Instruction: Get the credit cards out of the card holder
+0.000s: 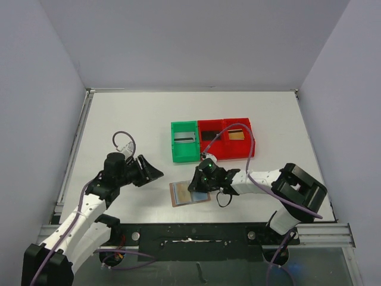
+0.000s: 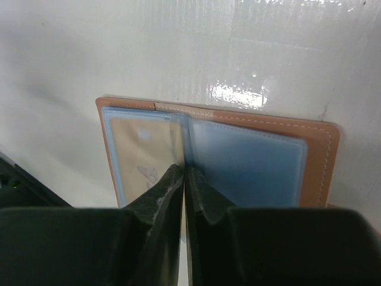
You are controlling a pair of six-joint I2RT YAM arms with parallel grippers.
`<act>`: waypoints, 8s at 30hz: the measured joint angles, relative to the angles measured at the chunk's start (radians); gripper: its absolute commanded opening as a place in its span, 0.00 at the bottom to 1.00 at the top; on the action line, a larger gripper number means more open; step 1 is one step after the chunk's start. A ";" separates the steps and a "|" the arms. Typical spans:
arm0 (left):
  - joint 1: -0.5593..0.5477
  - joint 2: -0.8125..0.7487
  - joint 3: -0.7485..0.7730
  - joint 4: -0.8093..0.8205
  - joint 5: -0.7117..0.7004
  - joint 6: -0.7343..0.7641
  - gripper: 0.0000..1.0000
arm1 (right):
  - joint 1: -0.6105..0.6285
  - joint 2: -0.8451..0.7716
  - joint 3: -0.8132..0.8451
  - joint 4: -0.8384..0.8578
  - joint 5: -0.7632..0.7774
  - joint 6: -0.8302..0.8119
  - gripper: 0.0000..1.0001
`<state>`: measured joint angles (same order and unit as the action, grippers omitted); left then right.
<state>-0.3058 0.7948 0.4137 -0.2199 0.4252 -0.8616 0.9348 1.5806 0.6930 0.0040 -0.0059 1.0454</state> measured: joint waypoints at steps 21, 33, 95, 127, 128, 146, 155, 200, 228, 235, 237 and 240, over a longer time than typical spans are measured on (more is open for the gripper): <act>-0.241 0.106 -0.082 0.187 -0.052 -0.131 0.43 | -0.151 0.005 -0.262 0.466 -0.248 0.169 0.05; -0.331 0.201 -0.082 0.283 -0.114 -0.175 0.42 | -0.146 0.005 -0.214 0.413 -0.249 0.154 0.36; -0.353 0.327 -0.084 0.396 -0.112 -0.177 0.42 | -0.227 0.026 -0.383 0.695 -0.316 0.226 0.21; -0.354 0.146 -0.047 0.185 -0.257 -0.147 0.42 | -0.010 -0.040 0.072 -0.187 0.082 -0.043 0.21; -0.354 0.146 -0.047 0.185 -0.257 -0.147 0.42 | -0.009 -0.038 0.072 -0.186 0.082 -0.044 0.22; -0.354 0.156 -0.047 0.185 -0.257 -0.142 0.42 | -0.002 -0.028 0.079 -0.182 0.066 -0.048 0.36; -0.354 0.156 -0.047 0.185 -0.257 -0.140 0.41 | 0.076 0.009 0.181 -0.269 0.131 -0.043 0.39; -0.359 0.258 -0.048 0.272 -0.168 -0.150 0.41 | -0.097 -0.073 -0.195 0.224 -0.119 0.095 0.10; -0.395 0.498 -0.059 0.526 -0.098 -0.182 0.41 | -0.183 -0.065 -0.338 0.477 -0.240 0.172 0.08; -0.396 0.544 -0.061 0.564 -0.100 -0.181 0.41 | -0.183 -0.063 -0.338 0.480 -0.243 0.172 0.07; -0.396 0.552 -0.061 0.566 -0.103 -0.181 0.41 | -0.183 -0.061 -0.338 0.482 -0.244 0.172 0.07; -0.396 0.563 -0.061 0.570 -0.107 -0.179 0.41 | -0.183 -0.061 -0.338 0.482 -0.245 0.172 0.07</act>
<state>-0.7017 1.3575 0.3531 0.3500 0.3183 -1.0401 0.7513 1.5200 0.3546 0.4862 -0.2508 1.2171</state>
